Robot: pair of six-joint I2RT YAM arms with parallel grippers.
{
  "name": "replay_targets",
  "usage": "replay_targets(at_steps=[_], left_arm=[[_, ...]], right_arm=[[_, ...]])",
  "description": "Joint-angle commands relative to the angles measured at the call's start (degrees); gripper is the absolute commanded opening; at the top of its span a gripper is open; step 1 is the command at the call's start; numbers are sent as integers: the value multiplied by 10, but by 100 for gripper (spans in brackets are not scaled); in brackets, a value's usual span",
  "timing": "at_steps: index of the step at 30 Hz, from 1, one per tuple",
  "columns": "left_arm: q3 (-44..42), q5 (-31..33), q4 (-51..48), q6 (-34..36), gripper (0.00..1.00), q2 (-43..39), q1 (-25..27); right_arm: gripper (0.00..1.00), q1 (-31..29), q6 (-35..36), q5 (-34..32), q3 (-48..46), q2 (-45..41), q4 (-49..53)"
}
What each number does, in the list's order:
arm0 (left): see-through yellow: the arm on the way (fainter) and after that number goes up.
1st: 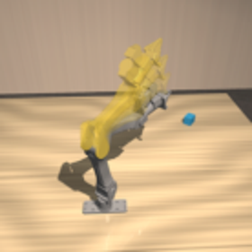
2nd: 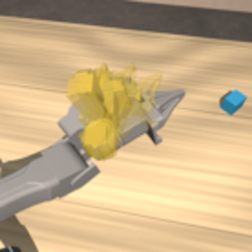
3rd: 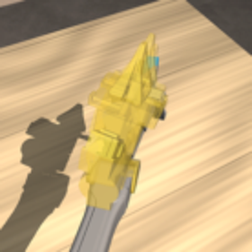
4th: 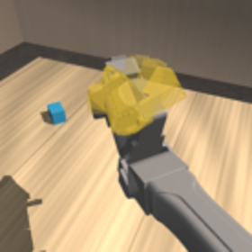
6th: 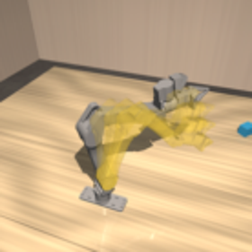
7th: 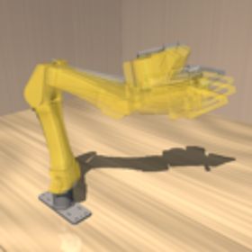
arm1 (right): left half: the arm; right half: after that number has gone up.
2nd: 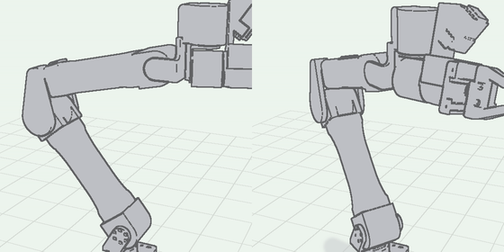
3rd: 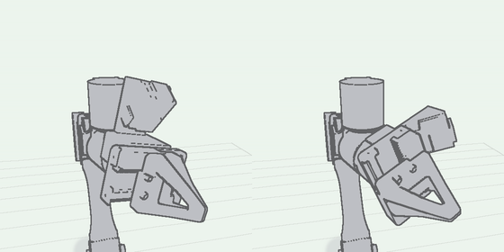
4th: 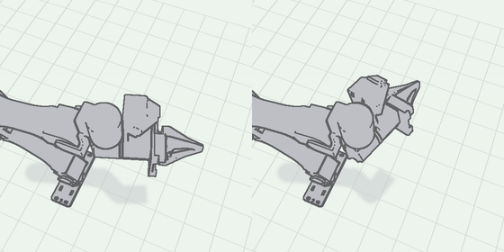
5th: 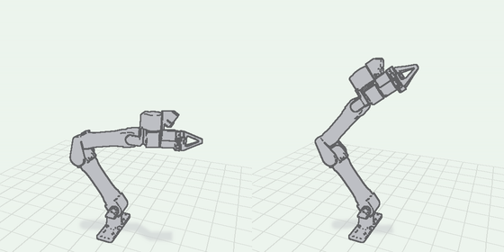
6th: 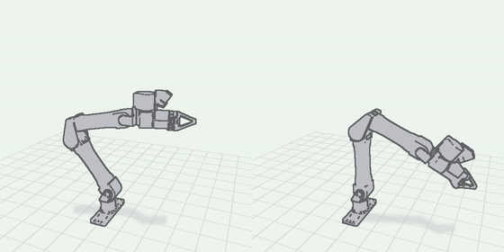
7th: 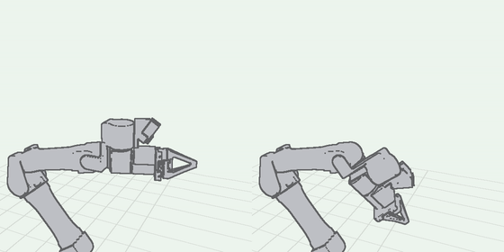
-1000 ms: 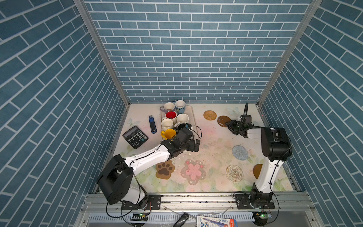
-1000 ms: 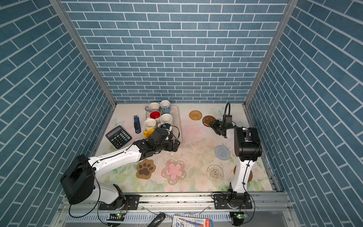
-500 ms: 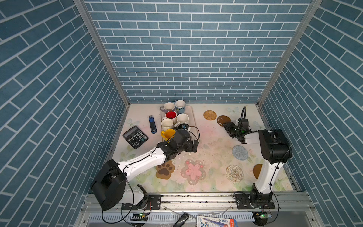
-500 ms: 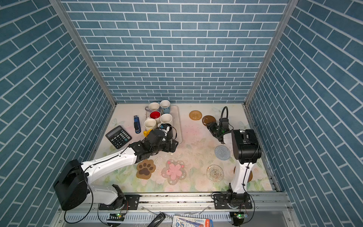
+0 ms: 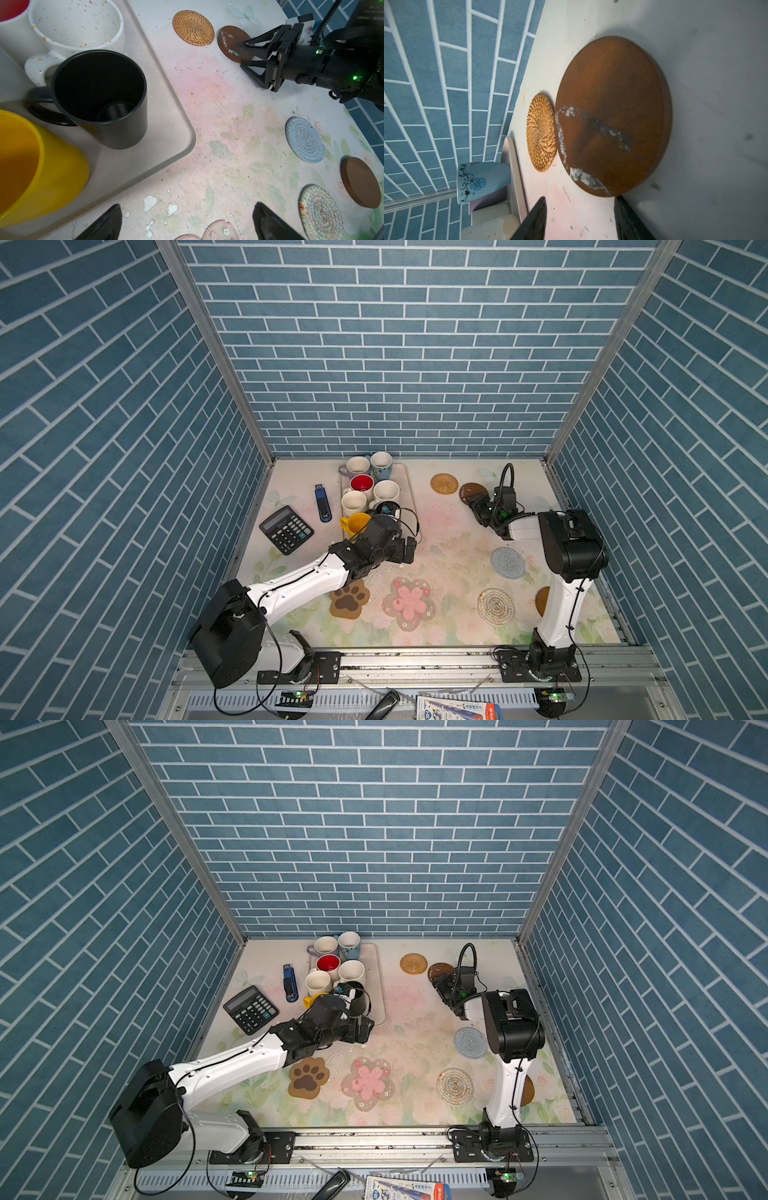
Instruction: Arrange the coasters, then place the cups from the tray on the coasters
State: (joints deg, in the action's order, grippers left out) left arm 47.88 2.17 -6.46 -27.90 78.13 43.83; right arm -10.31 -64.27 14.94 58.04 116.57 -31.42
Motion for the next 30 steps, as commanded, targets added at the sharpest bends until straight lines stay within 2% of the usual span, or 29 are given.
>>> replay_targets(at_steps=[1,10,17,22,30], left_arm=[[5,-5,6,-2,99,19,-8],[30,-16,22,2,99,71,-21],[56,11,-6,9,99,88,-23],[76,32,-58,10,99,74,-21],[66,34,-98,-2,99,26,-11]], right_arm=[[53,10,-16,-15,25,39,72],[52,29,-12,-2,89,82,91],[53,35,15,10,123,84,105],[53,35,66,10,123,20,158],[52,35,156,4,76,-144,295]])
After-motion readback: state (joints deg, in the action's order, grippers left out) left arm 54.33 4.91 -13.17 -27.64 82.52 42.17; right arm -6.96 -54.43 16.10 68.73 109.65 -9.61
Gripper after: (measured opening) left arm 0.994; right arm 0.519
